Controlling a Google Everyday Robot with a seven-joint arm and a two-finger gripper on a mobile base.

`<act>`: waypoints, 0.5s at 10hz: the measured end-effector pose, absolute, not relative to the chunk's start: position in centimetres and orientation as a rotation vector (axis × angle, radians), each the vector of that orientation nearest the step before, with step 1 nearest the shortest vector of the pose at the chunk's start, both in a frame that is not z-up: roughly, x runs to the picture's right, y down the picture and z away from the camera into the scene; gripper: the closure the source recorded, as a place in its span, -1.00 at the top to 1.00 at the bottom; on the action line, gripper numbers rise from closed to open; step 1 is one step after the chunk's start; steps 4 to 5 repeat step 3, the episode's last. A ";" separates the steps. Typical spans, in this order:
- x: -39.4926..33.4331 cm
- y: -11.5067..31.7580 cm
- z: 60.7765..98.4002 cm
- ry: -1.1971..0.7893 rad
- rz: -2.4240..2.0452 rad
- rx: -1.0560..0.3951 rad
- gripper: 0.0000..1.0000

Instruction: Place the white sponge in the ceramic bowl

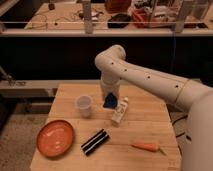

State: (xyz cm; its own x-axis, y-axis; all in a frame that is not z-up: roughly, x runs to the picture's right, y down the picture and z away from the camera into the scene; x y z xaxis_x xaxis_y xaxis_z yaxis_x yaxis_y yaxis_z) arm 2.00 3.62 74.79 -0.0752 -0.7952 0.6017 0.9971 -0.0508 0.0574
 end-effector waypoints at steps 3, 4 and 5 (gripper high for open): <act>-1.4 4.1 74.2 -0.551 -1.614 -0.465 -1.00; -1.4 4.1 74.2 -0.551 -1.614 -0.465 -1.00; -1.4 4.1 74.2 -0.551 -1.614 -0.465 -1.00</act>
